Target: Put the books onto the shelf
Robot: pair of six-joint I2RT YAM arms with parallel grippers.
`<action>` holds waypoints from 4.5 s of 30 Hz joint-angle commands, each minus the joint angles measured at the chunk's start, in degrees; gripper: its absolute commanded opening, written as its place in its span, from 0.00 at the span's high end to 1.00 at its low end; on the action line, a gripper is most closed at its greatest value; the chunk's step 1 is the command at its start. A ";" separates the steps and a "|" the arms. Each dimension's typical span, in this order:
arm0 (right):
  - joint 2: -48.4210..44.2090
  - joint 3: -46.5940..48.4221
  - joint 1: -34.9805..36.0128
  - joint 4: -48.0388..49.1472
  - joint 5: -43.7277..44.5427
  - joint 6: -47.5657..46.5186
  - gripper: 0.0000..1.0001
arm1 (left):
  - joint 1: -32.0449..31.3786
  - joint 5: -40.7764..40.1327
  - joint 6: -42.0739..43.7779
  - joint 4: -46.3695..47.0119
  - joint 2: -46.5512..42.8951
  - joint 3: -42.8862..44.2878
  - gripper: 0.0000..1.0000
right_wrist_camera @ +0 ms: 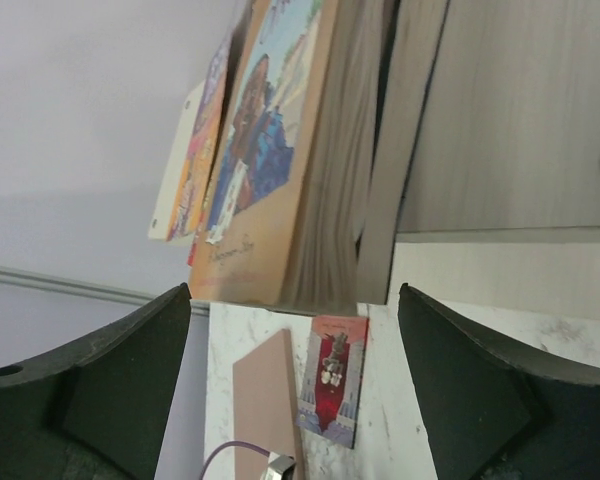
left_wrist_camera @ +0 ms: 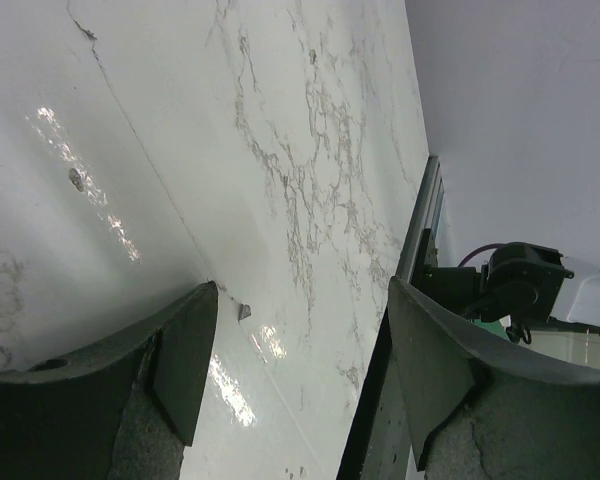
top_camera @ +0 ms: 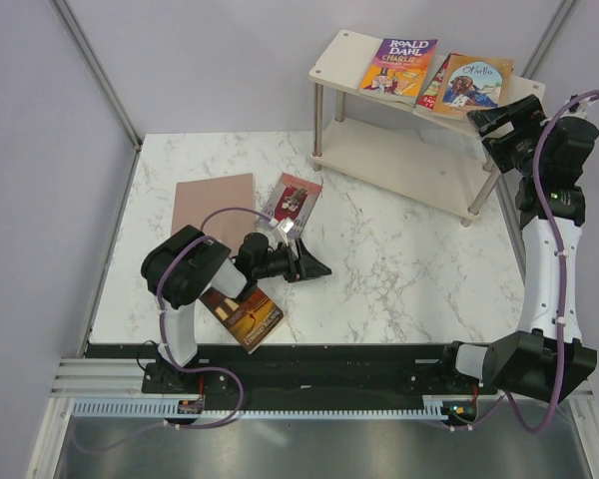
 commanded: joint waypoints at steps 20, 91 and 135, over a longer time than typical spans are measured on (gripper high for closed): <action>-5.56 1.00 -1.68 0.28 7.56 -3.39 0.14 | -0.17 0.78 0.45 -0.05 3.37 0.64 0.24; -9.59 -1.90 -1.68 1.00 4.92 -5.22 0.20 | -0.17 3.24 0.01 -1.45 1.53 2.57 0.24; 36.25 -18.16 66.78 27.35 -8.52 -7.00 0.16 | 18.29 -37.99 -7.91 -111.25 -68.82 -4.10 0.02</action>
